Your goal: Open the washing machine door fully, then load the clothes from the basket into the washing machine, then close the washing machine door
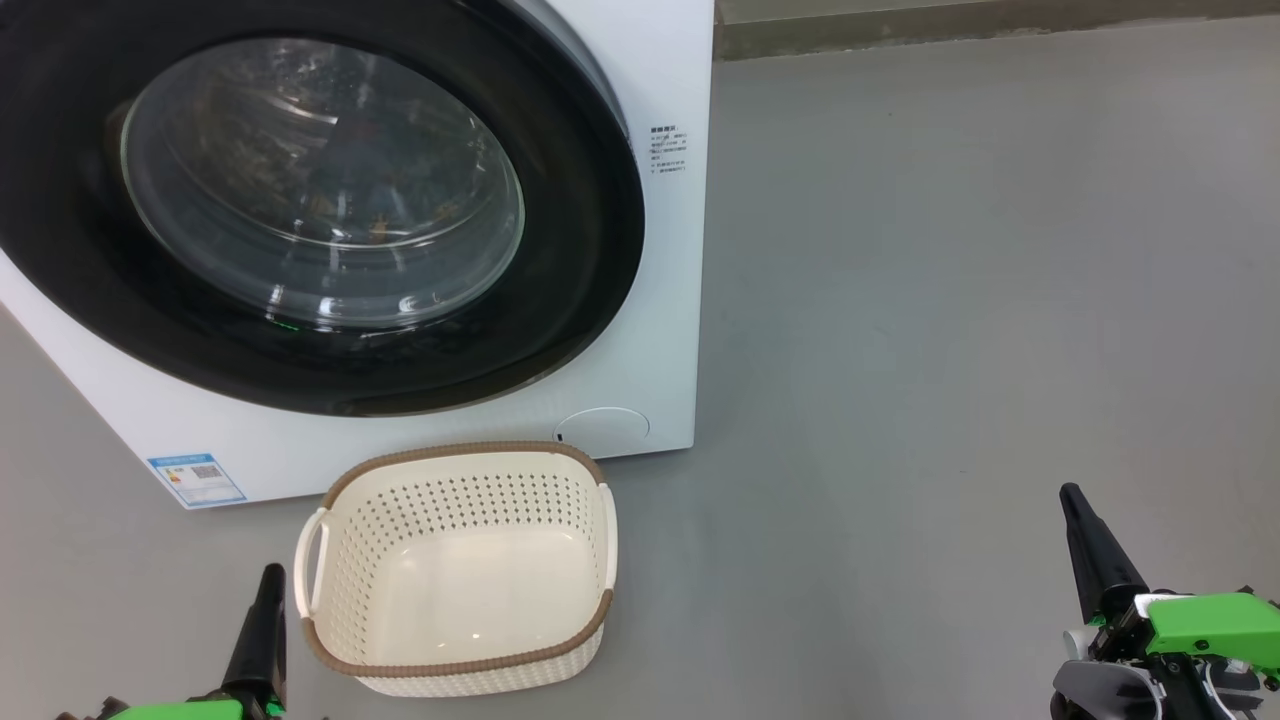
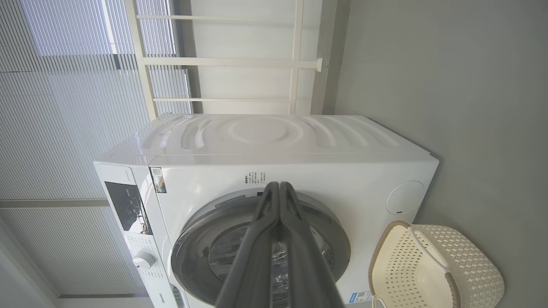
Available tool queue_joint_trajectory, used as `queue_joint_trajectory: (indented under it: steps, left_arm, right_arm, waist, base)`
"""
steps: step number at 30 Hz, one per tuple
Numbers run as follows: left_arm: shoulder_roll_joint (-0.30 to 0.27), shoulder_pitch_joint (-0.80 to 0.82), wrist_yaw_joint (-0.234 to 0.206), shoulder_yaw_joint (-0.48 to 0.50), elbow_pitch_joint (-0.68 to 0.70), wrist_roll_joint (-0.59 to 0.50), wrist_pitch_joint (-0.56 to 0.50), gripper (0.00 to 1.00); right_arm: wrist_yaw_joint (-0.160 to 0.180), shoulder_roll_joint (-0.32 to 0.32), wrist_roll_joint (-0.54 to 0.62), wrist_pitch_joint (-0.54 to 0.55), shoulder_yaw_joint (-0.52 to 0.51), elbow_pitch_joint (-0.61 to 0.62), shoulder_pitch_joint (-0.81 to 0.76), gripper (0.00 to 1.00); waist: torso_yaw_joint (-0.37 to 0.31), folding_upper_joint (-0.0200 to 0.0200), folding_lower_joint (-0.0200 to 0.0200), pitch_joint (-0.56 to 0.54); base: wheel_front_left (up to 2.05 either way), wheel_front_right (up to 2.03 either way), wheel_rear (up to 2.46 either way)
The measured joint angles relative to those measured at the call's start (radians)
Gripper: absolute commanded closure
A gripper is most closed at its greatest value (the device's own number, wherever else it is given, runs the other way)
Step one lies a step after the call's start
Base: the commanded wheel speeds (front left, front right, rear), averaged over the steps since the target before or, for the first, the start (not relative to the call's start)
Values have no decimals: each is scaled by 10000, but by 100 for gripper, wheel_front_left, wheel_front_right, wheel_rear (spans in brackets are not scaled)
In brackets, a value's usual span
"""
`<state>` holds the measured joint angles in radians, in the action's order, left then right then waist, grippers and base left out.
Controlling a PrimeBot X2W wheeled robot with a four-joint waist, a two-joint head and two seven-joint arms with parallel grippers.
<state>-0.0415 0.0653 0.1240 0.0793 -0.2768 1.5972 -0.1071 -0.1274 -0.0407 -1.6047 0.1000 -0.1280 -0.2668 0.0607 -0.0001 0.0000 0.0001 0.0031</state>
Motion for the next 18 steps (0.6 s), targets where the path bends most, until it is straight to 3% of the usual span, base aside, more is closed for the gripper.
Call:
queue_joint_trajectory:
  steps: [18]
  left_arm:
    - [4, 0, 0, 23, 2, 25, 0, 100]
  right_arm:
    - [0, -2, -65, 29, -6, -21, 33, 100]
  waist:
    - [0, 0, 0, 0]
  base:
    - [0, 0, 0]
